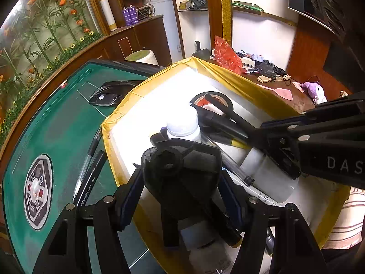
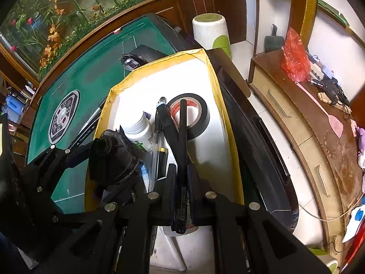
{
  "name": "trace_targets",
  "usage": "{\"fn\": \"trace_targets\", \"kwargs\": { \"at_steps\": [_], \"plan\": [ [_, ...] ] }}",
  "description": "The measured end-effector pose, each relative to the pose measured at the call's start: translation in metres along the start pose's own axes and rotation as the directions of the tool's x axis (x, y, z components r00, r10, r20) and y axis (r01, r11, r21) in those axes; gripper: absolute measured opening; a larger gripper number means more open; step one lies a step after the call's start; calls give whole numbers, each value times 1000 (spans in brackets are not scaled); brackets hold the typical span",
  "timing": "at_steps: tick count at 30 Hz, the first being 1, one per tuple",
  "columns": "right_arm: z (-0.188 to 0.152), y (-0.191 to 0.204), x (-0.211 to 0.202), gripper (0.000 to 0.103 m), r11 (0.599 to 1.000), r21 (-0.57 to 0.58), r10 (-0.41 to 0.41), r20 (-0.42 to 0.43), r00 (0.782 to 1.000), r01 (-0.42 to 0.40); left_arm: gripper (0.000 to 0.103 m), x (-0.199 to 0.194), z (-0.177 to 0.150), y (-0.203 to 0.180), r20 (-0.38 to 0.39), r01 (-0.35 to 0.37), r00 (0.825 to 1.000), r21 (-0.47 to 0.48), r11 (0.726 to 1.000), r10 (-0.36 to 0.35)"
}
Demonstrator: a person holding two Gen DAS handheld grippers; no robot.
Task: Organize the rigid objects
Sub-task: 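Carry the phone holder and black pen into the tray and open both grippers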
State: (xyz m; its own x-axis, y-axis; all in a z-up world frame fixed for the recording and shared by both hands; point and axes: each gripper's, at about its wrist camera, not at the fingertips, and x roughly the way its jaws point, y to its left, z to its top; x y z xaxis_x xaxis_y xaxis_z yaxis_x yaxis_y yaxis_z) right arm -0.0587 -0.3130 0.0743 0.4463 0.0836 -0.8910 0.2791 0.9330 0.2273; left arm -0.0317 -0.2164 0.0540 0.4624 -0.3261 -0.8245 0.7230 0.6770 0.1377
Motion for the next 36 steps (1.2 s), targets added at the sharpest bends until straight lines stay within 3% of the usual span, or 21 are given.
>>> {"fn": "trace_targets", "kwargs": {
  "at_steps": [28,36],
  "plan": [
    [10,-9,5,9,1000,17,-3,8,1000,3,70,10,12,-3,-12,16,1000,-23,1000,-16],
    [7,-11,-3,19,999,41,-9,23,1000,8,74,5,10,-3,2,25,1000,-20,999,-25]
  ]
}}
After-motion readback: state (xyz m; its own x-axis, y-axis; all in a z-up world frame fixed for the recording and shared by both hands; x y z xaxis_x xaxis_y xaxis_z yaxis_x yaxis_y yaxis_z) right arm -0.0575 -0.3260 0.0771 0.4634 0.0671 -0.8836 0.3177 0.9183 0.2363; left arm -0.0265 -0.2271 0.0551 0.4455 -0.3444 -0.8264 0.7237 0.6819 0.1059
